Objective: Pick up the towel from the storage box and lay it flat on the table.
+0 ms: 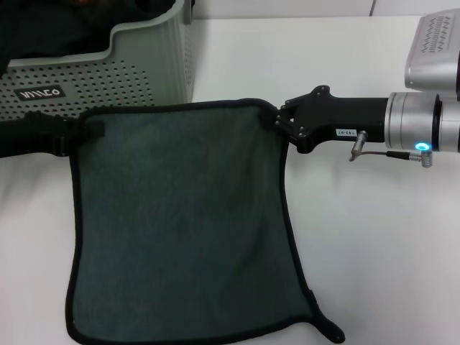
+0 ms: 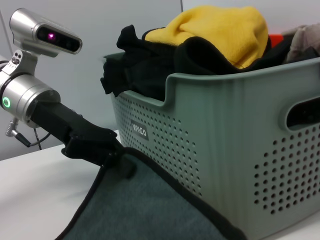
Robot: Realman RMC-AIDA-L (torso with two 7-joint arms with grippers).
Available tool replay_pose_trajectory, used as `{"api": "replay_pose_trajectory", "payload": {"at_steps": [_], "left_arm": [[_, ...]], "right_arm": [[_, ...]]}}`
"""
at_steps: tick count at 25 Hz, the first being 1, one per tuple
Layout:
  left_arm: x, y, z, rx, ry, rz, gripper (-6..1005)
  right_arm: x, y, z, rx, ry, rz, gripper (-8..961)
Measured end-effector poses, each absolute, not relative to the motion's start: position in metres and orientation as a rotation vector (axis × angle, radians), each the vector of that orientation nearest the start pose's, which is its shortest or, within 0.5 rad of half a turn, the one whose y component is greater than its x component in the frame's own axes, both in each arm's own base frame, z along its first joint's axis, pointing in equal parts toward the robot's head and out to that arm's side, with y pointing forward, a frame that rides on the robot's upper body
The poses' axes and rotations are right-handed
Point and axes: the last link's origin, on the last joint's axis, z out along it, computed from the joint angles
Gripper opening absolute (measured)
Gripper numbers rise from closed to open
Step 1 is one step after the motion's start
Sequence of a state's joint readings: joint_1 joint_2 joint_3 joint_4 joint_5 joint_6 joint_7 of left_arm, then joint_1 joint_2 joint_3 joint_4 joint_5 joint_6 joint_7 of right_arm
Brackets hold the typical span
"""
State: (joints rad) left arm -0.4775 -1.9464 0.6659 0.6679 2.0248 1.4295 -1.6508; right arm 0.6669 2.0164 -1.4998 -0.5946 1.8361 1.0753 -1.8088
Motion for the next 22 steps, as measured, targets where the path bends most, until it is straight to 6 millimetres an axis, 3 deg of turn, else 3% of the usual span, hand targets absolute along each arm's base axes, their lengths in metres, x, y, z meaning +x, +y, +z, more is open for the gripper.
{"api": "replay_pose_trajectory", "payload": {"at_steps": [10, 16, 18, 22], "left_arm": [[-0.327, 0.347, 0.06, -2.393, -1.007, -0.49, 52], [-0.329, 0.348, 0.061, -2.37, -1.008, -0.484, 216], [-0.33, 0.347, 0.062, -2.365, -1.004, -0.485, 288], [-0.323, 0.338, 0.061, -2.453, -0.938, -0.512, 448]], "right_arm": [[0.184, 0.391, -0.064, -2.678, 0.578, 0.621, 22], [0.19, 0.388, -0.062, -2.659, 0.605, 0.632, 185], [0.191, 0.386, -0.061, -2.658, 0.605, 0.64, 414], [0.194, 0.371, -0.054, -2.696, 0.517, 0.669, 580]]}}
